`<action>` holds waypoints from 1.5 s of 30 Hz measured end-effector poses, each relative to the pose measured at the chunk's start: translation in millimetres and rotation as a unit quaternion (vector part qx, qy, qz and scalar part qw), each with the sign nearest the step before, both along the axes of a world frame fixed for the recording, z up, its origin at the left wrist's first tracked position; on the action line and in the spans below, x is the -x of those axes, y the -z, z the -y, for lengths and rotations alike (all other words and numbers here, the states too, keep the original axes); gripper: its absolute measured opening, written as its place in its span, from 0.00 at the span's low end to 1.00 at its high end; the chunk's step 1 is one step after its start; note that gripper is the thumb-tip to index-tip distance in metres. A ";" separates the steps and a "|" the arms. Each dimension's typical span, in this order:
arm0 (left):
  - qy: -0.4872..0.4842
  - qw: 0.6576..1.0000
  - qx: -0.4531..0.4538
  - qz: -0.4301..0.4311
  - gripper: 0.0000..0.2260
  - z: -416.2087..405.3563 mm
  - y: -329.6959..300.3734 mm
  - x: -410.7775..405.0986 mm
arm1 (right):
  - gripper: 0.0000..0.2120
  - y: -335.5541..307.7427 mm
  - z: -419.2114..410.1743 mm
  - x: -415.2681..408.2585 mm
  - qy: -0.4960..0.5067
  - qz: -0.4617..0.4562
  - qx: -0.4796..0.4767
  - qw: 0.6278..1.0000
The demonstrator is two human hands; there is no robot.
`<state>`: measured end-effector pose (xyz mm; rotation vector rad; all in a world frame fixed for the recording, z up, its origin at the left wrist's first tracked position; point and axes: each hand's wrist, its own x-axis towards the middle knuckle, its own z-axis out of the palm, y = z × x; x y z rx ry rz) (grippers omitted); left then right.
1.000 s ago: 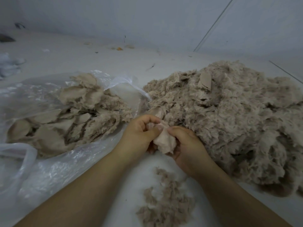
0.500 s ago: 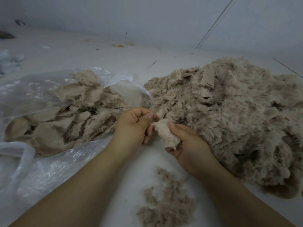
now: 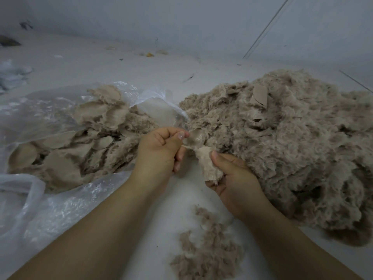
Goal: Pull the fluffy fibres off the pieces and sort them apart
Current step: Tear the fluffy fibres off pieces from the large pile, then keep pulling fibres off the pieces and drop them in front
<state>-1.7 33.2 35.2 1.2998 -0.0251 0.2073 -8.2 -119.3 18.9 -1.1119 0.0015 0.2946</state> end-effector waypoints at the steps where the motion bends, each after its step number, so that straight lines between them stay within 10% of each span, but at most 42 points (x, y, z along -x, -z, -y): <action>1: 0.011 1.000 0.007 0.002 0.11 1.0 -0.7 1.4 | 0.11 -0.6 -0.4 0.2 0.002 -0.005 -0.007 1.000; 21: -0.013 0.971 0.235 -0.035 0.06 -15.4 -5.6 -3.6 | 0.07 -6.5 -3.0 -2.3 0.128 -0.156 -0.065 0.977; 26: 0.041 0.997 0.055 -0.033 0.04 -13.9 -0.8 0.1 | 0.06 -1.1 -1.7 -0.3 0.118 -0.111 -0.033 0.986; 28: 0.279 0.959 0.005 -0.058 0.03 -14.2 -0.1 6.3 | 0.13 0.4 -2.8 3.2 0.098 -0.078 -0.002 0.992; 32: 0.643 0.738 -0.184 -0.086 0.12 -28.0 -12.5 9.6 | 0.25 -3.8 -2.9 9.6 0.070 -0.059 0.009 0.996; 39: 0.362 0.896 -0.236 -0.104 0.02 -20.0 -4.8 8.3 | 0.26 -4.5 -1.6 4.7 0.058 -0.040 0.008 0.997; 45: 0.256 0.934 -0.221 -0.114 0.18 -9.4 1.3 6.3 | 0.21 4.6 0.9 2.3 0.011 0.001 0.009 1.000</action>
